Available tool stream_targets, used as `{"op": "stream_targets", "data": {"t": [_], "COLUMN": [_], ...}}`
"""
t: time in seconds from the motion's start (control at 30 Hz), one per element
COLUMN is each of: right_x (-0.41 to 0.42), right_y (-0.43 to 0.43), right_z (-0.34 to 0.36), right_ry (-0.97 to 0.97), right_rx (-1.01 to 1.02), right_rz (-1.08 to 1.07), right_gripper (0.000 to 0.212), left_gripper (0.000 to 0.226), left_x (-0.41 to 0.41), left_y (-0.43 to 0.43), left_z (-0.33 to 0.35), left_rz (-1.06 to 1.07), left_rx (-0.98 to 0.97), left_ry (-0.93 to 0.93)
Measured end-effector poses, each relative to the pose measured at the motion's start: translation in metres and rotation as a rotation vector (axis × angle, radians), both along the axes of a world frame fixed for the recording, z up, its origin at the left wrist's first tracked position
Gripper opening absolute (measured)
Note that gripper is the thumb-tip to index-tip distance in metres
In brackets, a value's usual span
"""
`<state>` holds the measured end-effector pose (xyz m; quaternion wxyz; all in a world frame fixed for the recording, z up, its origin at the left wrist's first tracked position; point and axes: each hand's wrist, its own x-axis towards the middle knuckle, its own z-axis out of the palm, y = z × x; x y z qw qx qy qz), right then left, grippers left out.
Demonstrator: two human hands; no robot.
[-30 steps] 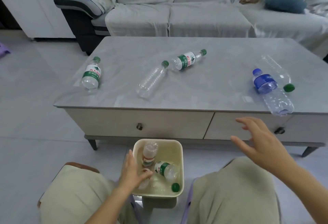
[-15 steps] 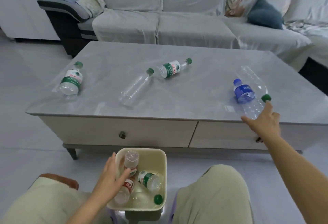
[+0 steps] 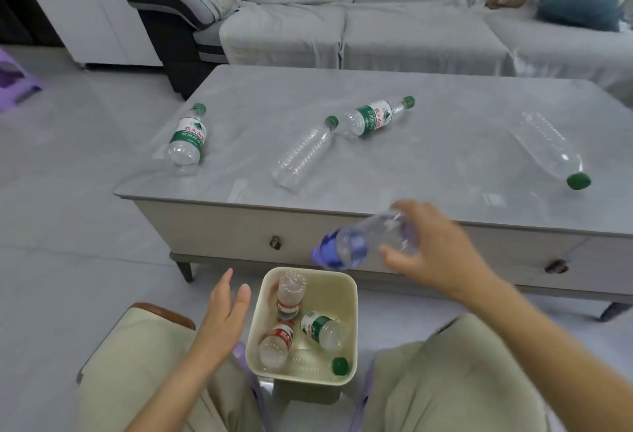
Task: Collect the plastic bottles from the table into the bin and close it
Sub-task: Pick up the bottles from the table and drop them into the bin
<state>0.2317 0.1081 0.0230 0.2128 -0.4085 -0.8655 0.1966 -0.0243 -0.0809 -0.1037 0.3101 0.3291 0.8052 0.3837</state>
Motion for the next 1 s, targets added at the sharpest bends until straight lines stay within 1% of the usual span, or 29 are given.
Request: {"op": "stream_targets", "data": {"t": [0.1, 0.13, 0.17, 0.2, 0.27, 0.4, 0.43, 0.5, 0.6, 0.67, 0.77, 0.83, 0.87, 0.93, 1.0], "right_x": [-0.034, -0.04, -0.042, -0.041, -0.034, -0.008, 0.0, 0.021, 0.056, 0.075, 0.093, 0.1, 0.103, 0.108, 0.114], "right_y": [-0.019, -0.024, -0.027, -0.027, -0.019, 0.022, 0.034, 0.059, 0.087, 0.098, 0.097, 0.087, 0.08, 0.067, 0.059], "right_z": [-0.07, -0.094, -0.114, -0.128, -0.137, -0.115, -0.107, -0.092, -0.067, -0.055, -0.048, -0.05, -0.054, -0.061, -0.065], "right_ry": [-0.423, -0.523, -0.574, -0.574, -0.516, -0.41, -0.369, -0.302, -0.246, -0.236, -0.211, -0.21, -0.212, -0.228, -0.238], "right_rx": [-0.136, -0.203, -0.277, -0.334, -0.358, -0.243, -0.228, -0.199, -0.157, -0.119, -0.105, -0.13, -0.142, -0.15, -0.14], "right_rz": [0.062, 0.086, 0.097, 0.083, 0.019, -0.078, -0.109, -0.186, -0.286, -0.331, -0.376, -0.379, -0.372, -0.366, -0.372], "right_gripper": [0.077, 0.086, 0.094, 0.101, 0.105, 0.098, 0.096, 0.092, 0.082, 0.076, 0.073, 0.073, 0.072, 0.072, 0.071], "left_gripper": [0.076, 0.078, 0.079, 0.08, 0.08, 0.087, 0.083, 0.073, 0.074, 0.075, 0.073, 0.069, 0.069, 0.073, 0.07], "left_x": [0.005, 0.006, 0.007, 0.007, 0.005, -0.005, -0.005, -0.005, -0.005, -0.009, -0.017, -0.022, -0.024, -0.029, -0.036], "left_y": [-0.008, -0.01, -0.011, -0.012, -0.011, 0.016, 0.028, 0.055, 0.103, 0.138, 0.188, 0.218, 0.229, 0.242, 0.244], "left_z": [-0.004, -0.004, -0.003, -0.002, 0.004, 0.025, 0.031, 0.044, 0.064, 0.075, 0.091, 0.097, 0.096, 0.09, 0.083], "left_rz": [-0.013, -0.012, -0.013, -0.017, -0.02, -0.052, -0.087, -0.163, -0.223, -0.22, -0.151, -0.138, -0.145, -0.175, -0.2], "left_rx": [-0.008, -0.011, -0.016, -0.018, -0.019, 0.031, 0.053, 0.086, 0.117, 0.129, 0.137, 0.094, 0.035, -0.12, -0.184], "left_ry": [0.001, -0.005, -0.005, 0.001, 0.016, 0.028, 0.05, 0.125, 0.231, 0.346, 0.505, 0.625, 0.676, 0.745, 0.781]}}
